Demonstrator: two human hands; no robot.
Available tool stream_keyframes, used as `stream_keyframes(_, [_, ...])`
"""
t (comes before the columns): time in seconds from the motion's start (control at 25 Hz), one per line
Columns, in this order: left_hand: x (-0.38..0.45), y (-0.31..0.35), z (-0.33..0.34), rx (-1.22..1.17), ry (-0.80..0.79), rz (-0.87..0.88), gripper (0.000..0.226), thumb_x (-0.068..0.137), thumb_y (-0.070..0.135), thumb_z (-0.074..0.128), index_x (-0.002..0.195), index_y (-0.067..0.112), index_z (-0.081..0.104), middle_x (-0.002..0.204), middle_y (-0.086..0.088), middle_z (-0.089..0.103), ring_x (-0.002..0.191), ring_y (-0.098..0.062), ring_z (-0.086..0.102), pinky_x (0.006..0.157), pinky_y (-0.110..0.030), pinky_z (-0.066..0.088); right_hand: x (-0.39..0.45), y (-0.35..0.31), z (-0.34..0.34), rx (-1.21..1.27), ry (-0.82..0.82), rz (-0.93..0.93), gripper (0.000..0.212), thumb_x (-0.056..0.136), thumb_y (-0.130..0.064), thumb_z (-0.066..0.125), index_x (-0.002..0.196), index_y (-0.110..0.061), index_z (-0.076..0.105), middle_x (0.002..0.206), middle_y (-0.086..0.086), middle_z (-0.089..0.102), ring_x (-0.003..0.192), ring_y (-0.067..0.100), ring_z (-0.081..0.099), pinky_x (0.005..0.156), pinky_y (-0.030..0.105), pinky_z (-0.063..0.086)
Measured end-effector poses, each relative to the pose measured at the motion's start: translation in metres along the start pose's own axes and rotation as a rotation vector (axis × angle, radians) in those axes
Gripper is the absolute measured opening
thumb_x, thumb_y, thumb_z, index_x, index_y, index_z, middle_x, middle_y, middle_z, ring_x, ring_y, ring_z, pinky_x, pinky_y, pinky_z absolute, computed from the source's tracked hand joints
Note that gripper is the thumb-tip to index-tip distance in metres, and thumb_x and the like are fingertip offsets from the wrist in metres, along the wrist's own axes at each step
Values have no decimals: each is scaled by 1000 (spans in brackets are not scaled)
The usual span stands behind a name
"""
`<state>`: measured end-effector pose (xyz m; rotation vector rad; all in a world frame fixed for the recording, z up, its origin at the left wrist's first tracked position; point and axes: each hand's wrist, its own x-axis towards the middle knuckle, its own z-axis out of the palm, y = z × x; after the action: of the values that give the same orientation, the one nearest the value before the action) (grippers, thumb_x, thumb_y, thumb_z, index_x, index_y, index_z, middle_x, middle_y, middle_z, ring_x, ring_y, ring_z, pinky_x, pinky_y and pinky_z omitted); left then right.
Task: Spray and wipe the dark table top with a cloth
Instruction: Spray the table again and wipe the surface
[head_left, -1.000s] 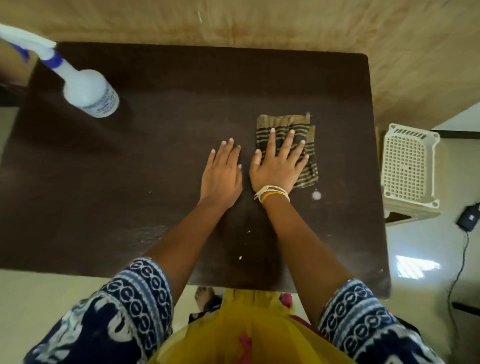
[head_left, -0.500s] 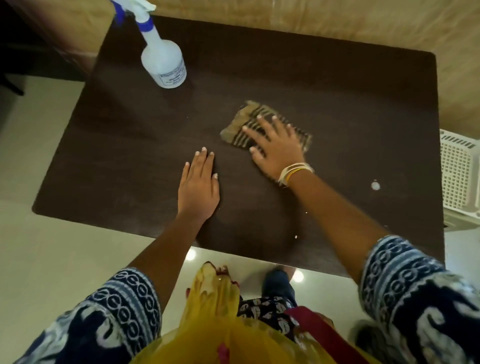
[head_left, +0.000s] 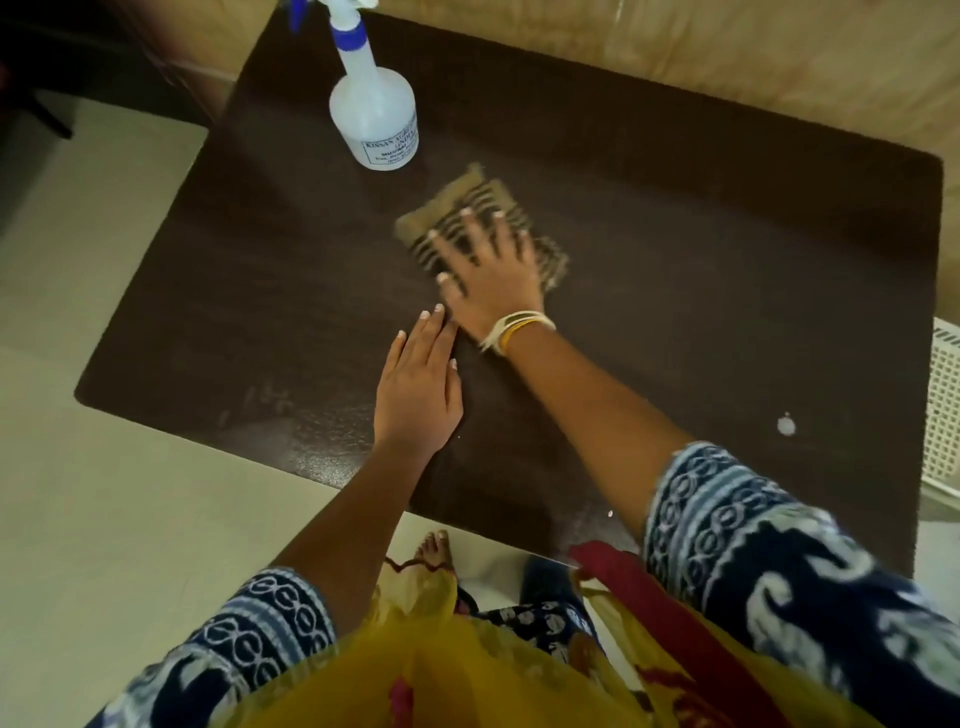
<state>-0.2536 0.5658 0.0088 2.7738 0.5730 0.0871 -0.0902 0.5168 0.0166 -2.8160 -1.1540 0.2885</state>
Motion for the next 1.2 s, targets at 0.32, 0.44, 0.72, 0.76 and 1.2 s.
stream_keyframes(0.32, [-2,0,-1,-17,20,3,47,100,19,40,147,11,41,155,-7,38,146,-20,30,120,-35,20,-13,154,-17,52,101,302,56,94,-52,30,149,-45,26,162,2,21,148,34,17,117,57,17])
stream_keyframes(0.44, [-2,-1,-1,-23,10,-2,47,100,20,39,147,11,41,155,-7,37,146,-20,29,120,-34,18,-66,202,-24,95,88,622,58,95,-53,28,151,-44,20,164,2,12,150,32,9,118,57,10])
stream_keyframes(0.72, [-3,0,-2,-23,-8,19,48,101,19,37,148,9,39,156,-9,35,147,-22,27,121,-38,21,-76,87,-2,111,96,612,60,95,-51,29,153,-38,18,164,7,11,148,40,10,116,60,11])
stream_keyframes(0.76, [-4,1,-4,-6,-24,27,49,101,19,36,149,8,37,157,-9,34,148,-23,26,121,-39,20,-86,60,4,91,92,494,60,94,-51,30,153,-38,21,163,8,15,148,40,13,116,59,13])
stream_keyframes(1.2, [-30,104,12,8,-141,95,54,103,29,31,154,11,24,163,-8,18,151,-20,12,123,-36,11,-192,155,12,45,118,393,59,92,-54,34,149,-43,28,161,4,24,147,36,20,114,57,21])
